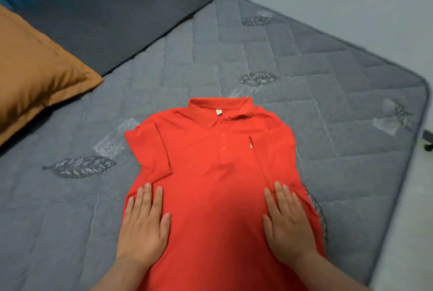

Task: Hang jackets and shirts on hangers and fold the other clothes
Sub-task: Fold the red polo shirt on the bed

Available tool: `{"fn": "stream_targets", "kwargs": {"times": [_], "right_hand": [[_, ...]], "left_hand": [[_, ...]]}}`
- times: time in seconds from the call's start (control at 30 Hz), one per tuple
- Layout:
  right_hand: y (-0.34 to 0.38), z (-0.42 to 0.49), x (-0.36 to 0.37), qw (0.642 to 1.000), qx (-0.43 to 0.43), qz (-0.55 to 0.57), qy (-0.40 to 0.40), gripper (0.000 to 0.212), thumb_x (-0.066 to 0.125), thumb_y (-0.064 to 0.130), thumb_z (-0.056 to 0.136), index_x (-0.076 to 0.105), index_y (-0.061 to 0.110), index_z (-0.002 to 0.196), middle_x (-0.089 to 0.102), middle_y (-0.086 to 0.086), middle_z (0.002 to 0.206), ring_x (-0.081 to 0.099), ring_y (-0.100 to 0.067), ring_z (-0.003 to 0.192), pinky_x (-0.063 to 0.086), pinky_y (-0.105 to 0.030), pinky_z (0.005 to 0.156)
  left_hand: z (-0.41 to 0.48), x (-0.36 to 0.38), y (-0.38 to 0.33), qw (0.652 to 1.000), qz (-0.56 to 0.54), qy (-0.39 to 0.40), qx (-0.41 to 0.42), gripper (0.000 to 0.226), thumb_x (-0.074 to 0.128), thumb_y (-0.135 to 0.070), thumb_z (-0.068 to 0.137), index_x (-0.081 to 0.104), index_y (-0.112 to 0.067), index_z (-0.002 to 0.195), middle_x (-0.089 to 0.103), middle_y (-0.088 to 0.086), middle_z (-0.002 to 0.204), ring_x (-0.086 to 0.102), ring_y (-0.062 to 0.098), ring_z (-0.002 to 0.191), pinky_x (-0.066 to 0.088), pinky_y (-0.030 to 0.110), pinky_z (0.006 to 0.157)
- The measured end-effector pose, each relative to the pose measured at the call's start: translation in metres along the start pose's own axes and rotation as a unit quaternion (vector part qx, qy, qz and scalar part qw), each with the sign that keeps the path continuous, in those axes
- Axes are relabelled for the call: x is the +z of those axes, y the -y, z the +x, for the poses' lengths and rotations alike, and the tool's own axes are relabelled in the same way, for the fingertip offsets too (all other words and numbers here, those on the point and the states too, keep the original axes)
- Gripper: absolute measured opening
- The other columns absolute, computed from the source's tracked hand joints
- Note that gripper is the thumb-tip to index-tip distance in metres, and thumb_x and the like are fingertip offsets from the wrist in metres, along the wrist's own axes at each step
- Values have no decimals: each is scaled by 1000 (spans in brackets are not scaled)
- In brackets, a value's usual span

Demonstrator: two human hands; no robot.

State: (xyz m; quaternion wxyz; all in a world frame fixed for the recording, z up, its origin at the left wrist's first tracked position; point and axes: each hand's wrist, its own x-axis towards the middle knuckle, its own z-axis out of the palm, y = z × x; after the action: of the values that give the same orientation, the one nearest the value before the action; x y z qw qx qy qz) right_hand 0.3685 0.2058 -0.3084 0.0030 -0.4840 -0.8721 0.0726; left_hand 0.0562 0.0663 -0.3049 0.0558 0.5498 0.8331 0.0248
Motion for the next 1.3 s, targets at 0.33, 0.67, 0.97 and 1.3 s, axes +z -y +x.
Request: {"fn": "stream_targets", "kwargs": {"times": [0.33, 0.67, 0.97, 1.3], "right_hand": [[1, -163, -26, 986, 134, 84, 60, 56, 53, 32, 84, 53, 9, 135, 45, -20, 144, 42, -35, 130, 30, -46, 111], [-21, -203, -63, 873, 353, 255, 221, 29, 74, 28, 79, 58, 15, 59, 57, -7, 64, 59, -30, 67, 36, -32, 61], [-70, -46, -124, 703, 396, 573, 144, 21, 66, 9, 89, 78, 25, 91, 69, 1, 115, 60, 10, 95, 41, -9, 92], [-43, 208, -150, 488, 366, 790, 58, 32, 35, -4, 82, 57, 11, 98, 70, -11, 90, 72, -20, 70, 62, -41, 63]], "left_hand": [[-165, -21, -14, 974, -77, 82, -196, 55, 52, -31, 89, 48, 1, 135, 46, 29, 137, 42, 44, 128, 26, 49, 109], [-207, -64, 17, 786, -381, 220, -435, 12, 69, -1, 85, 69, -4, 74, 67, 1, 56, 58, 18, 64, 52, 43, 71], [7, -70, 97, 463, -819, 320, 114, 49, 4, -12, 106, 6, 23, 141, 16, 31, 154, 21, 27, 147, -12, -1, 105], [213, -133, 31, 406, -841, 25, -357, 17, 42, -4, 96, 56, -9, 88, 68, 8, 66, 68, 15, 57, 58, 28, 48]]}}
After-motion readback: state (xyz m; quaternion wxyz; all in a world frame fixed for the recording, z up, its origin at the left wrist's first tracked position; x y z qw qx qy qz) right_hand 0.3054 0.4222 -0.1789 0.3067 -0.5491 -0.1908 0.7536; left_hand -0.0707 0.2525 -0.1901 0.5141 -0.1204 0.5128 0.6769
